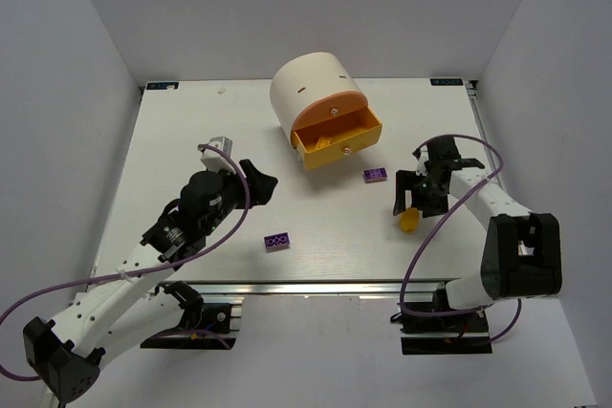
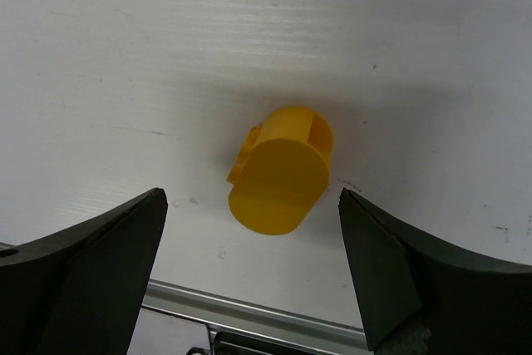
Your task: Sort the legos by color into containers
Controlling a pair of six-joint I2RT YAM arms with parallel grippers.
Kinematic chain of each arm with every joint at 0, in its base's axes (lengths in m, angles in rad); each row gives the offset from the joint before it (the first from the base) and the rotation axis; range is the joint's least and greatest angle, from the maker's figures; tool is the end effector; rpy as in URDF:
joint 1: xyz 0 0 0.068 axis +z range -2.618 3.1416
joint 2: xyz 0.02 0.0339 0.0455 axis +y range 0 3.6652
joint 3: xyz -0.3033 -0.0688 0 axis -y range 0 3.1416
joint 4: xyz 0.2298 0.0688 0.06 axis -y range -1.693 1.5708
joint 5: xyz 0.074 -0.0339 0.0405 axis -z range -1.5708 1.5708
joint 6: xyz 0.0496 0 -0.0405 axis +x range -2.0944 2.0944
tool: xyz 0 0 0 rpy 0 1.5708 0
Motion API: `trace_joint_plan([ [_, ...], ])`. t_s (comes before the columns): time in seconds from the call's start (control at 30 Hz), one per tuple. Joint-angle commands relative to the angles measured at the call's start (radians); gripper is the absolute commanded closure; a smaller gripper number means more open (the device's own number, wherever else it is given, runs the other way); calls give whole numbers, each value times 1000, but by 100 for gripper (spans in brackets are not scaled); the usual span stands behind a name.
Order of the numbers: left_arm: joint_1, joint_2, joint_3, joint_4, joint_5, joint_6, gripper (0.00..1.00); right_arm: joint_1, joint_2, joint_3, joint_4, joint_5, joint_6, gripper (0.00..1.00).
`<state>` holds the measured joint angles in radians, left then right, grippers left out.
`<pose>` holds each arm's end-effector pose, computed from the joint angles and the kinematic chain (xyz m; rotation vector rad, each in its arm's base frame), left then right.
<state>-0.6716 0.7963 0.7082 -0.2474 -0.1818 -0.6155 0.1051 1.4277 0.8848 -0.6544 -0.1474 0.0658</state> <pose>0.1293 -0.0913 0.3294 -0.0718 1.9613 -0.6920 0.2473 0.0334 0.2318 -0.0931 2.7704 0.2486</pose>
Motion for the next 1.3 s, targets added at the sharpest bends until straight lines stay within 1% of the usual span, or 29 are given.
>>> trace_joint_plan([
  [0.0, -5, -19, -3, 2, -21, -29, 26, 2, 20, 5, 51, 46, 104, 11],
  [0.13, -5, -28, -16, 2, -21, -46, 26, -4, 74, 11, 56, 94, 150, 15],
  [0.17, -5, -28, -16, -3, -21, -49, 26, 1, 94, 14, 50, 110, 157, 17],
  [0.3, -5, -28, -6, -21, -30, -50, 26, 7, 125, 19, 50, 89, 163, 25],
  [0.33, -5, -28, -6, -27, -30, -50, 26, 7, 122, 20, 50, 89, 160, 32],
  [0.4, -5, -32, -7, -33, -35, -50, 26, 5, 114, 28, 55, 86, 152, 40],
  [0.43, -5, -35, -10, -33, -36, -50, 26, 5, 109, 31, 53, 78, 144, 53],
  [0.5, -5, -37, -18, -30, -36, -55, 26, 7, 94, 51, 49, 69, 115, 66],
  [0.53, -5, -37, -19, -30, -35, -56, 26, 4, 89, 60, 45, 54, 103, 83],
  [0.6, -5, -35, -26, -23, -31, -58, 26, 7, 68, 91, 42, -4, 43, 100],
  [0.63, -5, -35, -26, -18, -28, -59, 26, 7, 45, 104, 45, -36, 17, 100],
  [0.7, -5, -37, -29, -9, -22, -56, 26, 10, 17, 140, 59, -180, -152, 100],
  [0.73, -5, -40, -32, -6, -19, -55, 26, 8, 7, 198, 55, -363, -223, 100],
  [0.77, -5, -42, -38, 5, -18, -53, 26, 8, -7, 235, 38, -506, -318, 100],
  [0.8, -5, -43, -42, 11, -15, -52, 26, 13, -4, 284, -88, -637, -610, 100],
  [0.83, -5, -46, -45, 14, -10, -50, 26, 18, 5, 343, -184, -840, -793, 100],
  [0.87, -5, -46, -49, 17, -5, -52, 26, 22, 26, 450, -273, -909, -965, 100],
  [0.9, -5, -45, -49, 16, -4, -53, 26, 47, 39, 495, -359, -946, -1185, 100],
  [0.93, -5, -46, -49, 14, -1, -53, 26, 56, 59, 525, -326, -952, -1192, 100],
  [0.97, -5, -48, -47, 8, -1, -55, 26, 65, 65, 558, -259, -936, -1158, 100],
  [1.0, -5, -48, -47, 7, -1, -55, 26, 83, 69, 572, -195, -913, -1129, 100],
  [1.03, -5, -52, -47, 7, -2, -58, 26, 103, 79, 586, -92, -858, -1108, 100],
  [1.1, -5, -66, -55, 2, -8, -62, 26, 137, 103, 628, -10, -796, -1098, 100],
  [1.17, -5, -80, -59, 2, -15, -67, 26, 169, 131, 673, 53, -770, -1120, 100],
  [1.27, -5, -89, -72, 2, -21, -76, 26, 226, 152, 675, 146, -704, -1149, 100],
])
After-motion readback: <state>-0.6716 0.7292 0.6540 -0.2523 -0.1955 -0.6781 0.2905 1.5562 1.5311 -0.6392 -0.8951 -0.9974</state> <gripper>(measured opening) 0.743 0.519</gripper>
